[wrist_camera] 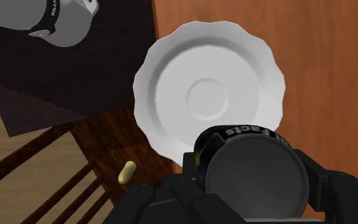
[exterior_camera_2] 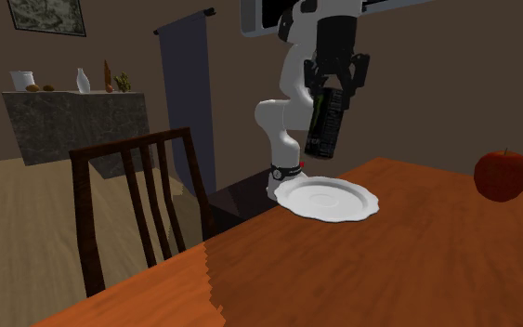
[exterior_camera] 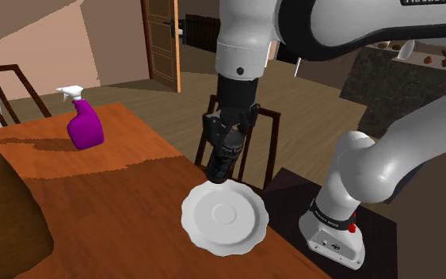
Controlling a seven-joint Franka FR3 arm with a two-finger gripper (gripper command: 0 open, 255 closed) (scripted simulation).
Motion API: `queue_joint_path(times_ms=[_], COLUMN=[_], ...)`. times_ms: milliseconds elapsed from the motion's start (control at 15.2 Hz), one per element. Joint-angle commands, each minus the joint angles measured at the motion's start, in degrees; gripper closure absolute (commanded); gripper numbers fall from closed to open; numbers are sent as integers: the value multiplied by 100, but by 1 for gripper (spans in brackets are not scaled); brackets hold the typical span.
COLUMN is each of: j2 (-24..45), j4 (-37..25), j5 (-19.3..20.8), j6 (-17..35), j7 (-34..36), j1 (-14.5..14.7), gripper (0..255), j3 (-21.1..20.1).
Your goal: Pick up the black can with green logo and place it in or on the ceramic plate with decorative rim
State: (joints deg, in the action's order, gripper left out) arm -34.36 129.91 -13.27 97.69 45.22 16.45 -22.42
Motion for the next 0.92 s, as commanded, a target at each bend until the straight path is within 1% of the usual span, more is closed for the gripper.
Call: queue_joint_path(times_ms=[0, 858], j2=[-270, -275], j4=[99, 1085], j5=[-88, -253], j6=[-157, 827], j7=[70, 16], j1=[92, 163], gripper=[255, 255], j3=[-6, -201])
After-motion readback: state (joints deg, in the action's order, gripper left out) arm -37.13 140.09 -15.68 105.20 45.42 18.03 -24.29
